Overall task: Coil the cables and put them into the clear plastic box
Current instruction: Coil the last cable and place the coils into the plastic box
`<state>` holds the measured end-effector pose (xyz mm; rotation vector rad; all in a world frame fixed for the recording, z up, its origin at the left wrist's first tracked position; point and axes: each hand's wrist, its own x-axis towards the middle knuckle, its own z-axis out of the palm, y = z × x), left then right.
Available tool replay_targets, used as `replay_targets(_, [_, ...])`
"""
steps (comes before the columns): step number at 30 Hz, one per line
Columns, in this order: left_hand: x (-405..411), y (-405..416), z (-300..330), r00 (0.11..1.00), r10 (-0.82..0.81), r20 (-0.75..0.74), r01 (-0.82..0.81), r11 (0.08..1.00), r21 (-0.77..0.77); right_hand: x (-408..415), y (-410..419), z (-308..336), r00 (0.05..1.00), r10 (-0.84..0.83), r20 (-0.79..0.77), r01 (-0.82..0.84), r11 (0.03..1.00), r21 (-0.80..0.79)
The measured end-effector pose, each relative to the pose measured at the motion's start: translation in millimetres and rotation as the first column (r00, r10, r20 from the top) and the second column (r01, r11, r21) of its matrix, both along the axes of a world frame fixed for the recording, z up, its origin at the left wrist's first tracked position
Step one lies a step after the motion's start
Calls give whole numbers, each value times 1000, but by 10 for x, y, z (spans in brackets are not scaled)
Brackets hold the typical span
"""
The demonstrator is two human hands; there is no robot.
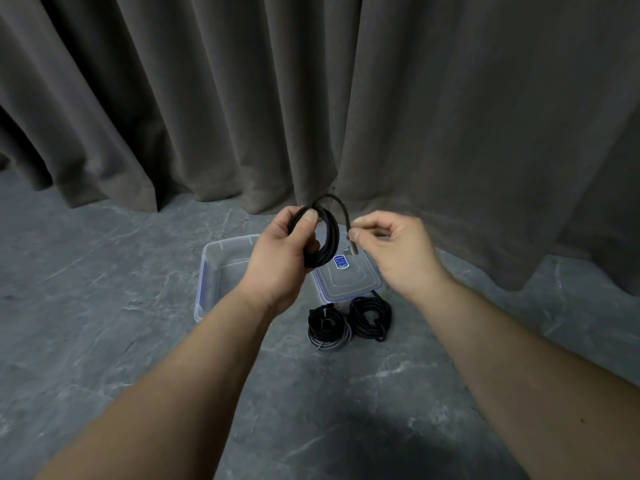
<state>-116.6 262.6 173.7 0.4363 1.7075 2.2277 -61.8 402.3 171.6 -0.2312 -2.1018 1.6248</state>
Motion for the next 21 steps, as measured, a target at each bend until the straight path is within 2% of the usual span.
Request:
replay_targets(5, [58,97,19,997,-45,60,41,997,64,-44,-57,42,999,-2,37,6,993,-116])
replay_targets(9, [105,134,3,997,-67,40,65,997,49,-19,-97,63,995,85,51,-55,900,-432])
replay_targets(12, [103,134,-7,999,-30,14,30,999,15,-1,-50,74,981,168,94,-98,855,-509])
replay_targets(15, [89,123,-25,1000,24,3,-24,1000,-17,17,-35,76,969,227,99,-143,841,-522])
replay_targets(18, [88,115,-34,999,43,6,-43,998,-43,37,-86,80,963,248,105,-183,890,-417])
replay_targets(21, [78,105,-57,999,41,5,-41,997,-64,31,-130,91,977,200,74,-166,931,-326])
